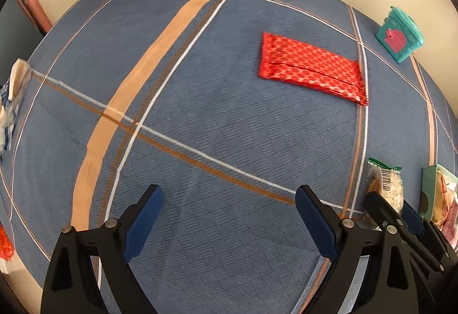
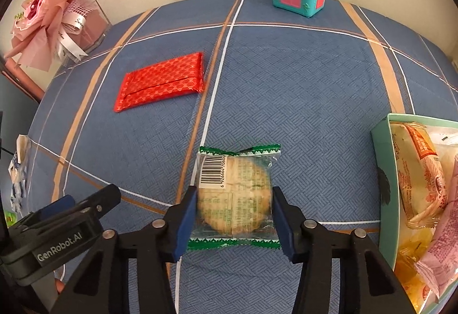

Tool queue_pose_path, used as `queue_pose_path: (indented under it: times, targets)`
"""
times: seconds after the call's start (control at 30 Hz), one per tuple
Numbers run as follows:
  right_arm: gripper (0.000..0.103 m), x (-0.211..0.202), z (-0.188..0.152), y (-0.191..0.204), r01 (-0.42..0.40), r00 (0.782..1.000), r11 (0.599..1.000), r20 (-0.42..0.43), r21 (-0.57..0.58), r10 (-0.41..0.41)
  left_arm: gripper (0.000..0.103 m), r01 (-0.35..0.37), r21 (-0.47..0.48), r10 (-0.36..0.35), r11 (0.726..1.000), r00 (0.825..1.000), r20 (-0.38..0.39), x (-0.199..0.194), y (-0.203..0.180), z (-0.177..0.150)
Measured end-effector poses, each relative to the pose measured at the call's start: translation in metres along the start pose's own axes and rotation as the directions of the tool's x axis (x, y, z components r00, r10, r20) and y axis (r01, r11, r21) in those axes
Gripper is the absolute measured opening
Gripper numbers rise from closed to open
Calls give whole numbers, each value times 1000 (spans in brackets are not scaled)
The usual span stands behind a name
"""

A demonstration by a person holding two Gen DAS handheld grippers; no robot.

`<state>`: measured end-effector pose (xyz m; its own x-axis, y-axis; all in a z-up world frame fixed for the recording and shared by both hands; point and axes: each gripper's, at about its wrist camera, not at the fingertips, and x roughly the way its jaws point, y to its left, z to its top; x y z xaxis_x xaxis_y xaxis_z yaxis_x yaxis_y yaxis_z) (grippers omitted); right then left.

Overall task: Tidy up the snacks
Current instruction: 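Grasp the round green-wrapped biscuit with the right gripper while the left grasps the red wafer bar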

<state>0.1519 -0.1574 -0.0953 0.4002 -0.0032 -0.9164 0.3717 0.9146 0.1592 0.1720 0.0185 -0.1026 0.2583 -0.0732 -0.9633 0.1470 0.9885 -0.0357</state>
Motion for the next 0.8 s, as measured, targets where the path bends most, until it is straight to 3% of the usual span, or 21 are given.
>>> queue_pose_path:
  times: [0.2, 0.27, 0.43, 0.57, 0.7, 0.8]
  targets:
    - [53, 0, 3, -2, 3, 1000, 1000, -4, -4, -3, 93, 24, 29, -25, 999, 998, 53, -6, -8, 13]
    - [53, 3, 6, -3, 1, 1000, 1000, -7, -2, -1, 93, 13, 62, -18, 998, 996, 86, -8, -12, 17]
    - [53, 2, 13, -13, -7, 1000, 1000, -7, 12, 7, 93, 3, 194, -20, 981, 996, 85, -2, -37, 35]
    - [53, 4, 23, -25, -3, 1000, 1000, -3, 20, 3, 93, -55, 308, 20, 950, 993, 116, -1, -57, 52]
    - [53, 3, 30, -38, -8, 1000, 1000, 1, 22, 8, 93, -54, 386, 7, 921, 992, 123, 2, -76, 74]
    - [53, 1, 33, -46, -15, 1000, 1000, 3, 19, 15, 93, -101, 498, 24, 861, 987, 159, 7, -94, 83]
